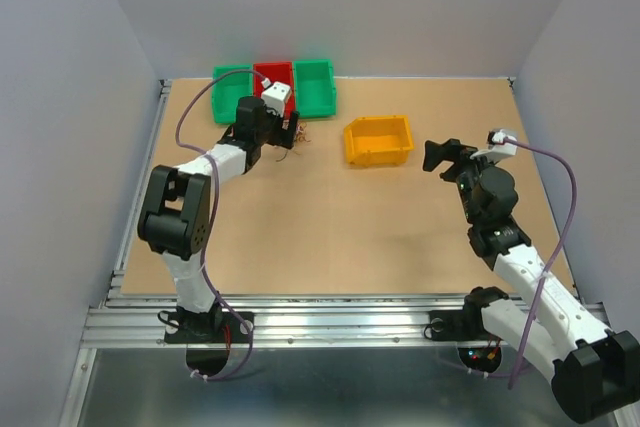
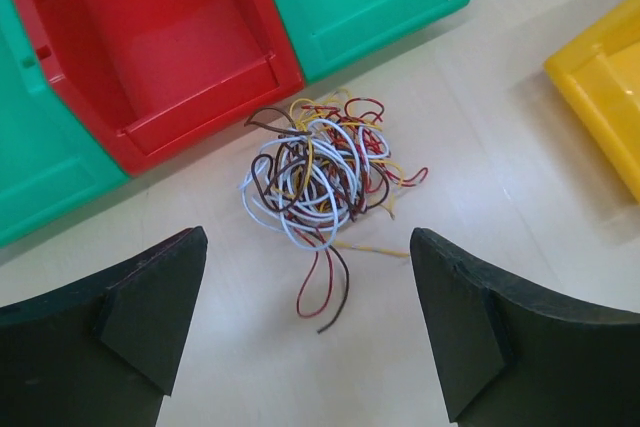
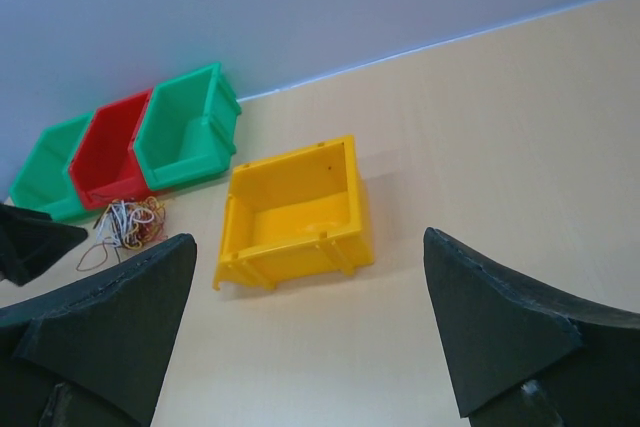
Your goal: Untangle the cables
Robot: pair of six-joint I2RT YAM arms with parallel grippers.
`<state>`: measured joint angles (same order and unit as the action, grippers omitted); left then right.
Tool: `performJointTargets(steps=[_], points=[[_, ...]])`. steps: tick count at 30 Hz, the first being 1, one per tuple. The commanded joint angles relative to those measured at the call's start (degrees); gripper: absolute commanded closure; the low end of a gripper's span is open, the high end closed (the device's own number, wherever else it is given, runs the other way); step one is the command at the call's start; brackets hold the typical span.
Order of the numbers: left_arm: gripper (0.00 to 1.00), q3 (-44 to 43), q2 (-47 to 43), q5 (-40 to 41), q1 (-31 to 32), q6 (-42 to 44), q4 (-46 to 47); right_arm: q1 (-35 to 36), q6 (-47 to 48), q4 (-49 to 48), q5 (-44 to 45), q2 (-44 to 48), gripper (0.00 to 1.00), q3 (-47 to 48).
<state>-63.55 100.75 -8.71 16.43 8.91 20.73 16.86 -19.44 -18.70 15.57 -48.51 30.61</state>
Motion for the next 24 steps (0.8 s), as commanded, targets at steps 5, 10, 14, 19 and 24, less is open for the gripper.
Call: performJointTargets(steps=[5, 10, 14, 19, 24], points=[[0.23, -14.76, 11.31, 2.82, 1.06, 0.41, -10.53, -0.08, 1.51, -3.27, 0.07, 3.69, 0.0, -2.4], [0.51, -15.02, 11.66, 2.65, 1.06, 0.32, -11.23, -0.08, 1.34, -3.27, -1.16, 2.64, 0.0, -2.05], [1.0, -14.94, 11.31, 0.46, 1.06, 0.67, -12.82, 0.01, 1.51, -3.19, -3.26, 1.67, 0.0, -1.7], [1.0, -8.01, 0.89, -6.66, 1.24, 2.34, -10.63, -0.08, 6.26, -1.88, -23.79, -2.89, 0.12, 1.19], [1.0, 0.08, -10.55, -12.98, 3.52, 4.54, -10.8, 0.54, 6.34, -5.8, -38.33, -10.8, 0.14, 3.49]])
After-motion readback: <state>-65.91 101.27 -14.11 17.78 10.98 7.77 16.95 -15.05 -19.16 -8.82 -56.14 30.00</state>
